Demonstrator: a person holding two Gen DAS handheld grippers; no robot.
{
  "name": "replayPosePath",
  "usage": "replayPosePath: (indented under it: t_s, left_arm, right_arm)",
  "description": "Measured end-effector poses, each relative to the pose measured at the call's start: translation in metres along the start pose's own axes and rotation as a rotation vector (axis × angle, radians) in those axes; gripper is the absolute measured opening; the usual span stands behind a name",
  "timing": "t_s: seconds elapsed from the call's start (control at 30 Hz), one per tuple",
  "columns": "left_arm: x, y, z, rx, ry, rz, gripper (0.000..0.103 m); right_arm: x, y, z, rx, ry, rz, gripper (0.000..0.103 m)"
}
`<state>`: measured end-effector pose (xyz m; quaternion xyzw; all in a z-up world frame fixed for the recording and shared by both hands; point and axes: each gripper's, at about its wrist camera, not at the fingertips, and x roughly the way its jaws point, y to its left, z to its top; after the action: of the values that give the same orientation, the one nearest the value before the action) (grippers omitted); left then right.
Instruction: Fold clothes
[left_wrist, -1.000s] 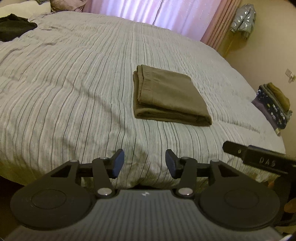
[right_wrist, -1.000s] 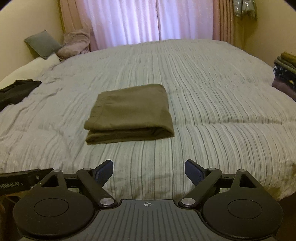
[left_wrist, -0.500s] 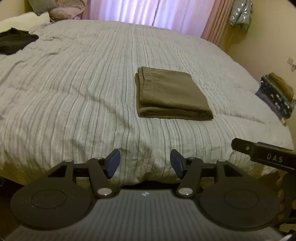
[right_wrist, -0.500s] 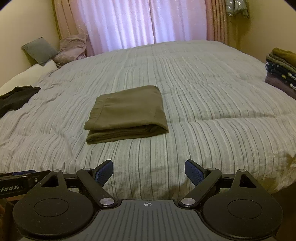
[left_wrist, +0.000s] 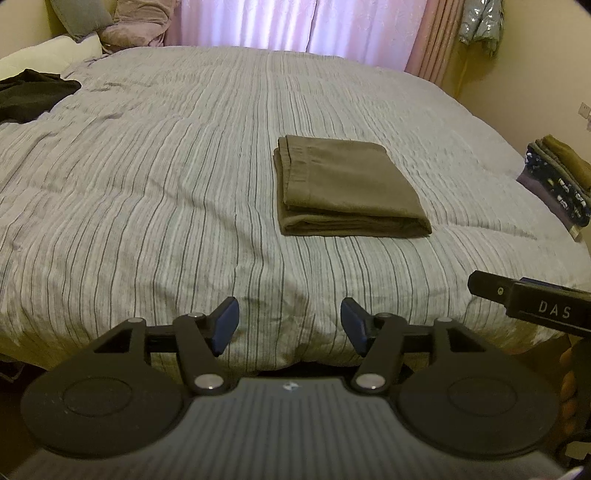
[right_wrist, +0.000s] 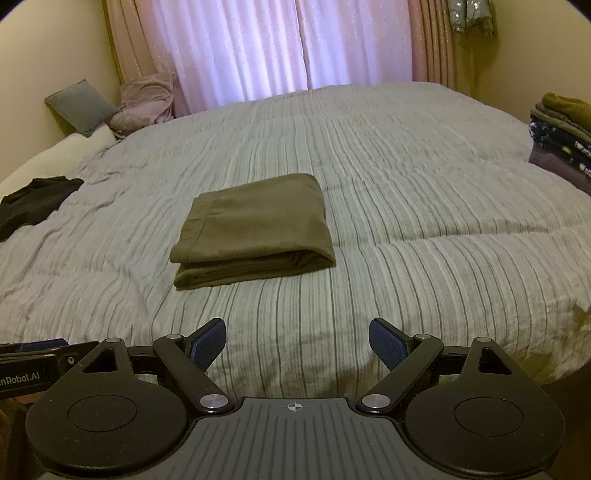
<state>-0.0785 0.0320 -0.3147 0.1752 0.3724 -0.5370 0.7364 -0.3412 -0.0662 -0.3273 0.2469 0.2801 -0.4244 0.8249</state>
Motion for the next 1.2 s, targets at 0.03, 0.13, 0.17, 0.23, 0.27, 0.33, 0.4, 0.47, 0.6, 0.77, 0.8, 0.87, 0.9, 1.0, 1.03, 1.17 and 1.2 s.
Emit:
replayPosePath:
  t_s: [0.03,0.13,0.17,0.23,0.27,0.33,0.4,0.47,0.6,0.77,0.8,0.87,0.9,1.0,1.03,1.17,1.2]
  left_arm:
    - [0.002,-0.001,0.000,0.003,0.003,0.001,0.057]
    - [0.007,-0.004,0.002,0.011,0.016,0.004,0.057]
    - [0.010,-0.004,0.002,0.013,0.020,0.004,0.057]
    - [0.015,-0.005,0.004,0.015,0.029,0.002,0.057]
    - [0.018,-0.004,0.005,0.009,0.031,-0.005,0.057]
    - [0.025,-0.001,0.009,-0.009,0.032,-0.028,0.057]
    - [0.031,0.007,0.014,-0.050,0.024,-0.070,0.057]
    - [0.039,0.019,0.022,-0.118,0.015,-0.131,0.057]
    - [0.067,0.052,0.045,-0.304,0.008,-0.287,0.057]
    - [0.109,0.071,0.080,-0.401,-0.016,-0.391,0.057]
    - [0.118,0.072,0.087,-0.408,-0.019,-0.408,0.057]
    - [0.139,0.076,0.097,-0.423,-0.021,-0.433,0.057]
    - [0.152,0.080,0.102,-0.440,-0.015,-0.438,0.057]
    - [0.187,0.092,0.112,-0.497,0.020,-0.467,0.056]
    - [0.198,0.095,0.114,-0.509,0.035,-0.483,0.056]
    - [0.230,0.098,0.122,-0.482,0.100,-0.500,0.055]
    - [0.236,0.098,0.124,-0.472,0.119,-0.502,0.055]
  right_arm:
    - [0.001,-0.001,0.000,0.003,0.003,0.002,0.088]
    - [0.006,-0.004,0.000,0.017,0.009,0.003,0.088]
    - [0.008,-0.005,0.000,0.022,0.012,0.004,0.088]
    - [0.014,-0.009,0.001,0.031,0.020,0.008,0.088]
    - [0.016,-0.011,0.001,0.034,0.023,0.010,0.088]
    - [0.022,-0.015,0.001,0.043,0.031,0.021,0.088]
    - [0.030,-0.021,0.002,0.061,0.041,0.041,0.088]
    - [0.039,-0.036,0.005,0.112,0.053,0.080,0.088]
    - [0.056,-0.068,0.017,0.233,0.061,0.168,0.088]
    - [0.080,-0.108,0.041,0.400,0.035,0.289,0.088]
    - [0.085,-0.115,0.045,0.432,0.028,0.314,0.088]
    - [0.100,-0.129,0.053,0.485,0.020,0.367,0.087]
    - [0.107,-0.134,0.057,0.506,0.020,0.390,0.087]
    - [0.132,-0.147,0.067,0.535,0.040,0.433,0.087]
    - [0.139,-0.149,0.071,0.535,0.046,0.447,0.087]
    - [0.169,-0.158,0.085,0.507,0.081,0.511,0.087]
    - [0.175,-0.160,0.089,0.498,0.089,0.525,0.087]
